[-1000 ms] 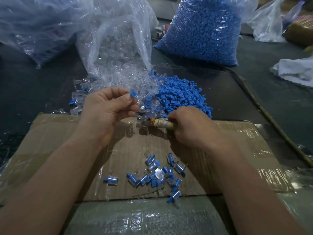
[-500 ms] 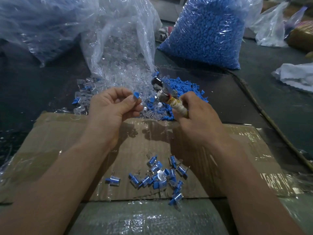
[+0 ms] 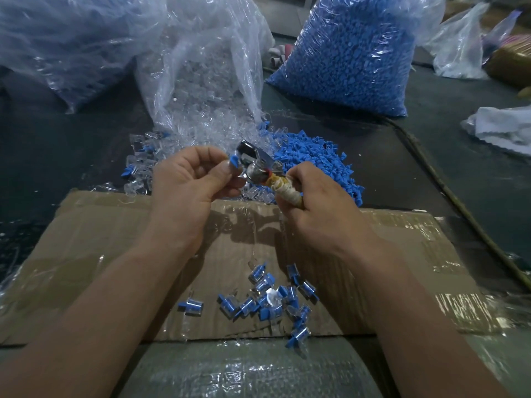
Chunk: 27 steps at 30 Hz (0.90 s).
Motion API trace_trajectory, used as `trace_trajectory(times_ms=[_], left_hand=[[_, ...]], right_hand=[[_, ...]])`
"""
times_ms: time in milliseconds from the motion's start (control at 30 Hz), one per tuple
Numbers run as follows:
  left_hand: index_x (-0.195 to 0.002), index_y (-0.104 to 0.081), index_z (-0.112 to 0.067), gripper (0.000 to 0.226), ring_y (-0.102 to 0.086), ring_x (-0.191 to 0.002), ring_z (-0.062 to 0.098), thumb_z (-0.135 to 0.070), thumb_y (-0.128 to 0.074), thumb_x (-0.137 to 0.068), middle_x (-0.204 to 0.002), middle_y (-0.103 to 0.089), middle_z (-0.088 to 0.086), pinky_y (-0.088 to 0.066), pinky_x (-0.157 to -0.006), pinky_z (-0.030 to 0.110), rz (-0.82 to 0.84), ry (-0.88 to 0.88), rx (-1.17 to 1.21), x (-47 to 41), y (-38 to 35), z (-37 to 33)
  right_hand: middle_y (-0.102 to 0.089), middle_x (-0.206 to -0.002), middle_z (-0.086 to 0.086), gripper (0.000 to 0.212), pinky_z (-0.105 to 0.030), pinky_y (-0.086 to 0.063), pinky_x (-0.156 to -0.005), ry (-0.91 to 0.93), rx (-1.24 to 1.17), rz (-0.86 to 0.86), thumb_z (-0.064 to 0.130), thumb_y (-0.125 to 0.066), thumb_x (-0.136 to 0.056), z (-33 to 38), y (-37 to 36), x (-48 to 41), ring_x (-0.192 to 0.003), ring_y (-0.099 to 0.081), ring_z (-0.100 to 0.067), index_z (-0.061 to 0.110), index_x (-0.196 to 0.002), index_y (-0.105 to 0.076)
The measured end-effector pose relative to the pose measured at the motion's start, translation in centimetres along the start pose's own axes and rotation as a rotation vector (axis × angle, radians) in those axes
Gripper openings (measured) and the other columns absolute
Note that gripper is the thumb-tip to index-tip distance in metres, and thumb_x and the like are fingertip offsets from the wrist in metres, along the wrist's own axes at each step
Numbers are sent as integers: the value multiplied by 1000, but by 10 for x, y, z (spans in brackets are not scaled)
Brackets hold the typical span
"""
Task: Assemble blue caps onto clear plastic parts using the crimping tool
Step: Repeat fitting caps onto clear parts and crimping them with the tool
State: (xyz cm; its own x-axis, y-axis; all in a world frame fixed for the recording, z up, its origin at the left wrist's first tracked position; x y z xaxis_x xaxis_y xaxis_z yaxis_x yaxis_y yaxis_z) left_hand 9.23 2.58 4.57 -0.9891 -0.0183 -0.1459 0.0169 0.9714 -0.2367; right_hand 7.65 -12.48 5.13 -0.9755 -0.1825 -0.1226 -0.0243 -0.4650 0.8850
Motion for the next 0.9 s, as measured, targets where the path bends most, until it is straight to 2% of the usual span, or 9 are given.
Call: trace_trajectory(times_ms=[333,433,500,800,900], left_hand=[[-76,-57,-11,13,-63,-56,7,-16,-59,-64,-60,-67,-4,-52,-55,16,-2,-13,-35,1,0,-1],[-77,-57,-11,7,-63,-56,7,-6,-59,-73,-60,-67,-5,-52,-55,16,-5,-10,-50,1,-1,-1],[-76,-57,-11,11,-62,-55,6,0,-58,-78,-59,-66,-6,-51,-54,15,-15,-16,-67,1,0,-2],[-80,-57,-8,13,-61,-54,2,4,-57,-82,-65,-63,-1,-48,-53,11,-60,-56,-179,6,-1,-8],[-79,-57,-9,14,-61,-54,1,4,-58,-82,-66,-62,0,-48,-53,11,-66,-71,-208,7,-1,-11]], right_hand=[[-39,-81,13,18,-19,-23,-56,-13,-4,41,33,-53,-89,1,-5,0,-69,-36,-1,25,-93,-38],[-38,-79,13,18,-19,-23,-56,-10,6,66,34,-52,-89,2,-9,0,-69,-35,-1,25,-90,-36],[-38,-78,13,19,-20,-24,-55,-4,18,70,34,-51,-90,4,-9,0,-68,-36,-1,26,-88,-35],[-39,-72,14,28,-21,-24,-53,-11,21,72,31,-53,-89,6,-8,0,-64,-36,0,31,-74,-30],[-41,-72,13,26,-21,-25,-53,-5,14,65,32,-54,-89,8,-8,1,-64,-37,-1,32,-76,-31]])
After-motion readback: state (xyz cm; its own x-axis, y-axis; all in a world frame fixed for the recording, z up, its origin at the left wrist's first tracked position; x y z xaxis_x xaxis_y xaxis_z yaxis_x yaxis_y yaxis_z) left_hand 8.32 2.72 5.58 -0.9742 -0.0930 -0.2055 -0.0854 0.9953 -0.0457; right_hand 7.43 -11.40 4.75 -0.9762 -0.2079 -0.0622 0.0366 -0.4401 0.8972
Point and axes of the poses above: each hand's wrist, its own x-axis away from the middle knuckle, its own y-axis out of the back of the hand, z = x × y, the point moved 10 cm from there along -x, towards the middle knuckle
